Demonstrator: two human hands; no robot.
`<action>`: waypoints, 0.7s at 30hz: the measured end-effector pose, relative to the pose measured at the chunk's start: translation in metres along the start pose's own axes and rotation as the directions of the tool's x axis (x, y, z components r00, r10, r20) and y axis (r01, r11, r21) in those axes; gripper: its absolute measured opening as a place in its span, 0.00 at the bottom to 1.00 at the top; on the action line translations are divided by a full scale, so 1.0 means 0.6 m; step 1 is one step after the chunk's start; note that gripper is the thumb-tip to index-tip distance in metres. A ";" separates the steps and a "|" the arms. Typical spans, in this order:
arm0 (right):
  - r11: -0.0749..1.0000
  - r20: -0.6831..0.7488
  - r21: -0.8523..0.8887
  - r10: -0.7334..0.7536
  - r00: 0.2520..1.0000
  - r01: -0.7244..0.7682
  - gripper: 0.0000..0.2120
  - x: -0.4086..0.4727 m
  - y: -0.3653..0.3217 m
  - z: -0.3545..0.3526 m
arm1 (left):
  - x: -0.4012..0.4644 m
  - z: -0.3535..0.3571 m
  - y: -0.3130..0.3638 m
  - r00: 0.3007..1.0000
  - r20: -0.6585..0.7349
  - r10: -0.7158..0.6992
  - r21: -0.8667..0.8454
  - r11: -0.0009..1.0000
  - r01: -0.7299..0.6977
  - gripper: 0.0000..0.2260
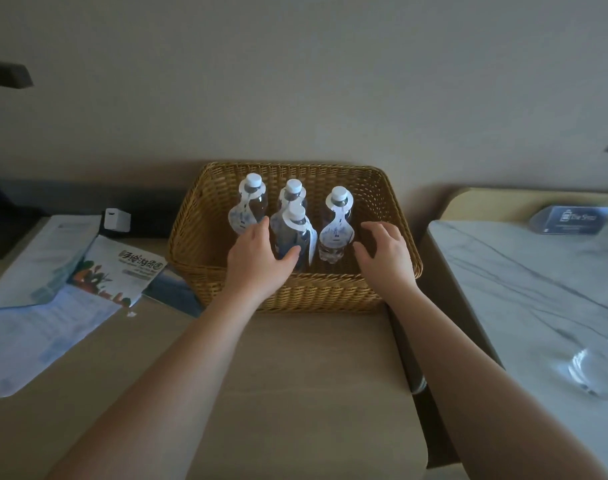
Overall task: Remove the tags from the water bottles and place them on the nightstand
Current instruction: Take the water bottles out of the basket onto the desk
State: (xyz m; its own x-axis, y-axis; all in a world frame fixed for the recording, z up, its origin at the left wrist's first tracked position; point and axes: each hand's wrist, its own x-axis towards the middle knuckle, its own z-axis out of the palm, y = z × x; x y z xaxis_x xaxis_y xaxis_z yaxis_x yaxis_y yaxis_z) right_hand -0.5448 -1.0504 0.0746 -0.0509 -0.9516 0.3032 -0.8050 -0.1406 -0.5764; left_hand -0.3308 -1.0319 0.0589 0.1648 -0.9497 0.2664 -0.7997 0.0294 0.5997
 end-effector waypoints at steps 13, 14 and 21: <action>0.968 0.272 0.150 0.155 0.950 -0.201 0.52 0.185 0.034 0.093 | 0.117 0.079 -0.019 0.967 0.221 -0.127 -0.250 0.951 0.182 0.39; 0.963 0.282 0.172 0.153 0.947 -0.207 0.53 0.192 0.035 0.099 | 0.121 0.083 -0.021 0.963 0.241 -0.122 -0.252 0.950 0.184 0.39; 0.970 0.245 0.207 0.072 0.967 -0.125 0.36 0.214 0.052 0.121 | 0.133 0.102 -0.026 0.958 0.260 -0.121 -0.241 0.952 0.186 0.37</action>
State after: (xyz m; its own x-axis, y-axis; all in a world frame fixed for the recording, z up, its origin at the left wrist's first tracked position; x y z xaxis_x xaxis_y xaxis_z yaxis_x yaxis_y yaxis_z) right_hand -0.5335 -1.1969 0.0405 0.0381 -0.9971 0.0654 -0.6528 -0.0744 -0.7539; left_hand -0.3406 -1.1271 0.0248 0.1046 -0.9944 -0.0141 -0.5918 -0.0737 0.8027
